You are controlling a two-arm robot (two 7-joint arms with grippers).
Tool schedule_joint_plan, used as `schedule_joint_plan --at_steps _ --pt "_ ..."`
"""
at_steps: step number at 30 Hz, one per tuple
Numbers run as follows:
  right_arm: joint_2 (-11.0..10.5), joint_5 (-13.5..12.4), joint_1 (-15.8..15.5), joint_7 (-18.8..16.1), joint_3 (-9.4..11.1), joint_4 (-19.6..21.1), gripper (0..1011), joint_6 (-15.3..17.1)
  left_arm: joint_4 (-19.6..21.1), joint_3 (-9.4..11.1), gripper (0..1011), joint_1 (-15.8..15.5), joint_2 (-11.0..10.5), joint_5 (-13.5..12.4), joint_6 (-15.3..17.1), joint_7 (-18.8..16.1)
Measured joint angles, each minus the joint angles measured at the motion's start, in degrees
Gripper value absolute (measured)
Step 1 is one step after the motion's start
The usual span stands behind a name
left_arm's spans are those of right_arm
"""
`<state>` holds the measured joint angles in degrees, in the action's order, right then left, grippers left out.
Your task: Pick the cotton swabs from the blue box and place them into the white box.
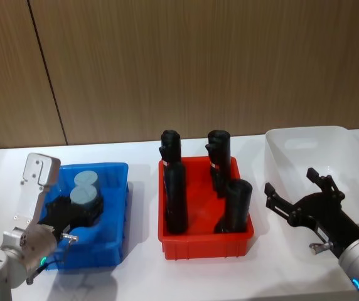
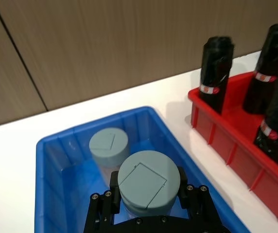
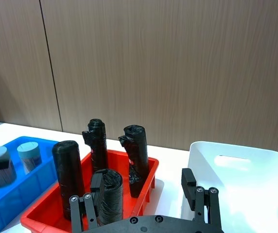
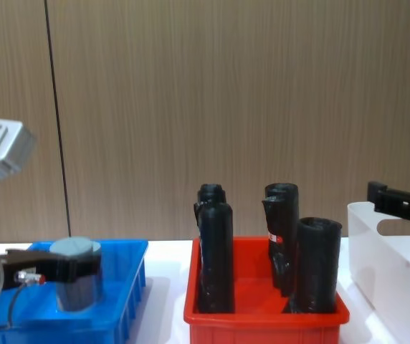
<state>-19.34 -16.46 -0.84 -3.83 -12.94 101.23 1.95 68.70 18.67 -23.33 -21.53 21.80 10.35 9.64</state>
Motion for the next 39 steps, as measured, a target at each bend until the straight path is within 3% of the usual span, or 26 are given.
schedule_joint_plan --at_steps 10,18,39 --pt "0.00 0.00 0.00 0.00 0.00 0.00 1001 0.00 6.10 -0.76 660 1.85 -1.96 -0.30 -2.23 4.64" --pt "0.00 0.00 0.00 0.00 0.00 0.00 1001 0.00 9.79 -1.43 661 2.74 -3.49 0.32 -3.68 10.76" --pt "0.00 0.00 0.00 0.00 0.00 0.00 1001 0.00 11.16 -2.08 660 1.74 -5.17 4.98 -5.50 29.25"
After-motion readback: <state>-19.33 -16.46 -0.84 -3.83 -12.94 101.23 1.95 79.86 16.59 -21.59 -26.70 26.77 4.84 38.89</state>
